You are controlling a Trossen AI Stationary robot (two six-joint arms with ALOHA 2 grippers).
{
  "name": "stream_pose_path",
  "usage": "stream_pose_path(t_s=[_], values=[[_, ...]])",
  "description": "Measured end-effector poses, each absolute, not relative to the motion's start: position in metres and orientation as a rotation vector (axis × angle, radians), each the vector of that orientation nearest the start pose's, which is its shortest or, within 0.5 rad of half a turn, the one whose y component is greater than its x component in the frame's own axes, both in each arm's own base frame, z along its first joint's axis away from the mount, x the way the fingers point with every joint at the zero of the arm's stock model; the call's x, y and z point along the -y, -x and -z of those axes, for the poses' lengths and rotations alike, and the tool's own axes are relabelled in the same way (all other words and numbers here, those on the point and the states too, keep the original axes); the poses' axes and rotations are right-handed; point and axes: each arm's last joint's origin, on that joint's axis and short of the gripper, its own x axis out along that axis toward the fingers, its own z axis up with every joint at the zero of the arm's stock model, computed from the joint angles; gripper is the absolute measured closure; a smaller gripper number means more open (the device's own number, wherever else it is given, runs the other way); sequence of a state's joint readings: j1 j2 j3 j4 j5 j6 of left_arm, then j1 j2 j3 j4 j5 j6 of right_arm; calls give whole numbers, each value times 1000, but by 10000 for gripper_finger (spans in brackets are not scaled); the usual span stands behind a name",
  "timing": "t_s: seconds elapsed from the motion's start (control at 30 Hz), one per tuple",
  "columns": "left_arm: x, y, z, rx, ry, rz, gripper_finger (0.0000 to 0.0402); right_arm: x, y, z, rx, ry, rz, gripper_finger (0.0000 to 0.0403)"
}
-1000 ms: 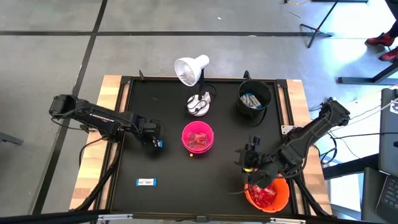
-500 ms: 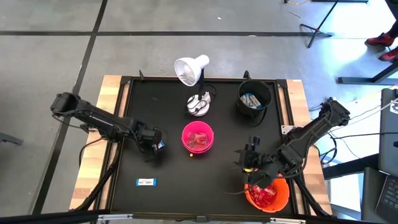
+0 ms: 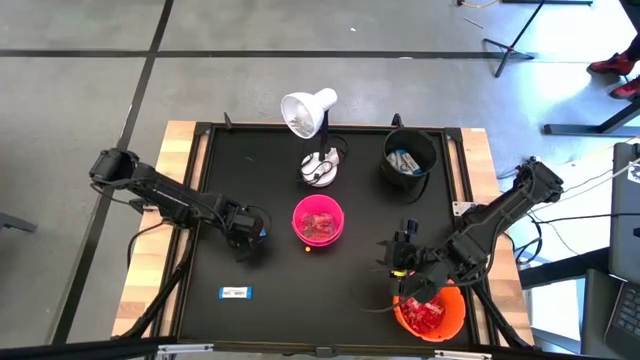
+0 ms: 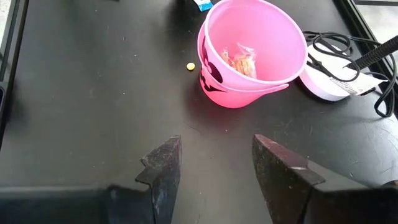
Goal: Sort candy
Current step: Put the white chocolate bar into the black bucket
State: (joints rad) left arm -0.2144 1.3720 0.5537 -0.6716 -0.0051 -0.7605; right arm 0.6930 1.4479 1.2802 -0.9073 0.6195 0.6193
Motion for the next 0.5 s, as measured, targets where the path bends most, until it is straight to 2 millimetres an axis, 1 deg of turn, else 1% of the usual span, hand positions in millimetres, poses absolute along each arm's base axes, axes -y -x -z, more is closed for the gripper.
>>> stream_pose_path(t_s=[0.07,0.27,0.37,0.43,0.5], values=[[41,-182,-129,-1451,436,-395,249,-168,-228,-303,-815,75,193,210],[45,-185,-135,-1461,408,-391,336,-167,-228,-304,-806,81,204,210],[47,-188,-141,-1451,408,-383,339,-167,-228,-304,-806,81,205,210],[49,-192,-148,-1435,397,-383,363,-167,-228,-304,-799,86,214,210],[52,-195,-156,-1425,363,-394,371,-167,-229,-304,-788,93,227,210]])
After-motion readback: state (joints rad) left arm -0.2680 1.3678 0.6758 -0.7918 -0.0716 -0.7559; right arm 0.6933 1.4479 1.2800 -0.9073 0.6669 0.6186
